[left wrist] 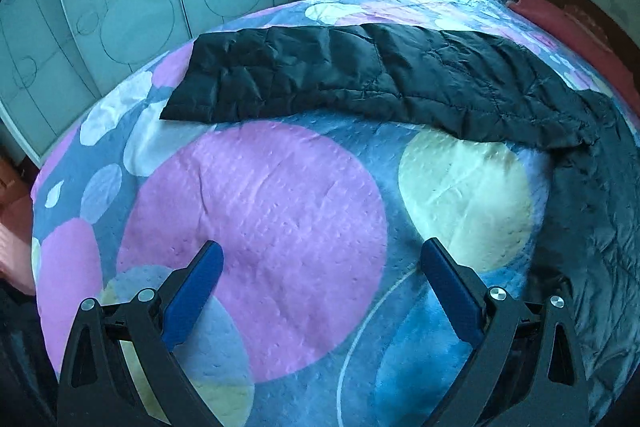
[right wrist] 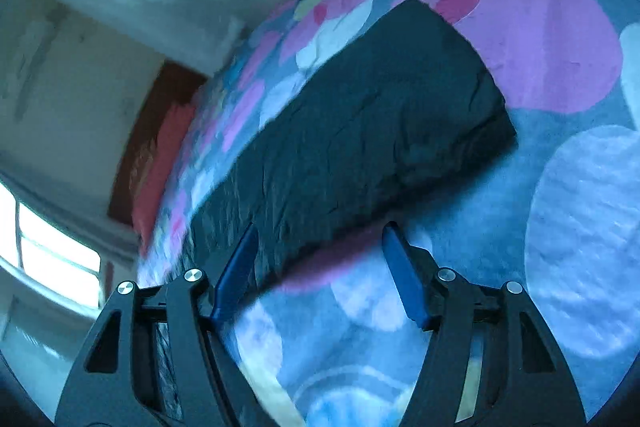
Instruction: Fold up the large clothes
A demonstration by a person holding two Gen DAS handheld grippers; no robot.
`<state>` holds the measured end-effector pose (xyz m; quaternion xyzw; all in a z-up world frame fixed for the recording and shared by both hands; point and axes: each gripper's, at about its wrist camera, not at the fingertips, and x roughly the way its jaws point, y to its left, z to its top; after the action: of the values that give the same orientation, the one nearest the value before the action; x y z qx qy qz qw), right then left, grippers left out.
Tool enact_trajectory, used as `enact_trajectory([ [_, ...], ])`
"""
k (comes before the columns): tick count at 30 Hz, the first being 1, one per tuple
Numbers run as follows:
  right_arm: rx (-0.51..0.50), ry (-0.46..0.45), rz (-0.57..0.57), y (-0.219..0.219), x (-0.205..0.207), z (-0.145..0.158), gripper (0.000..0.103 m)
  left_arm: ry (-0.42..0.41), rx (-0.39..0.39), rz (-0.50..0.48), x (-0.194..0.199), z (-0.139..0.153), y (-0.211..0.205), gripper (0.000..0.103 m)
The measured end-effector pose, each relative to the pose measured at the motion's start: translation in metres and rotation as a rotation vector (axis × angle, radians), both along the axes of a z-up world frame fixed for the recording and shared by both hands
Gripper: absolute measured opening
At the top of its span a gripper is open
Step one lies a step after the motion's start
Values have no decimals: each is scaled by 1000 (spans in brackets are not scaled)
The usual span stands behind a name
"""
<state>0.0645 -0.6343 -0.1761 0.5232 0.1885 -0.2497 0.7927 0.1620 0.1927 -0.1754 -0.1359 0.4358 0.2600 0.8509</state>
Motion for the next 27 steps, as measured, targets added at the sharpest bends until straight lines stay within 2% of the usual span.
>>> enact_trajectory([
  [5, -3, -83, -81, -14, -2, -6, 65, 8, 20, 10, 2, -4, -1, 98],
  [6, -8, -85, -97, -14, -1, -6, 62, 9, 25, 11, 3, -5, -1, 98],
  [8, -28, -46, -122, -17, 1, -4, 38, 11, 30, 12, 4, -5, -2, 99],
  [9, -35, -24, -129, -19, 2, -5, 18, 11, 31, 13, 3, -5, -2, 99],
  [11, -22, -12, -133, -23, 6, -10, 15, 14, 35, 14, 3, -6, -2, 99],
  [13, -60, 1, -128, -21, 7, -5, 12, 16, 39, 16, 4, -6, -3, 99],
  [17, -237, 10, -62, 6, 22, 32, 11, 15, 41, 19, 4, -6, -3, 99],
  [23, -504, 28, 155, 86, 75, 90, 10, 14, 48, 21, 3, -6, -4, 99],
  [27, -648, 56, 338, 162, 122, 107, 10, 13, 52, 21, 4, -7, -4, 99],
])
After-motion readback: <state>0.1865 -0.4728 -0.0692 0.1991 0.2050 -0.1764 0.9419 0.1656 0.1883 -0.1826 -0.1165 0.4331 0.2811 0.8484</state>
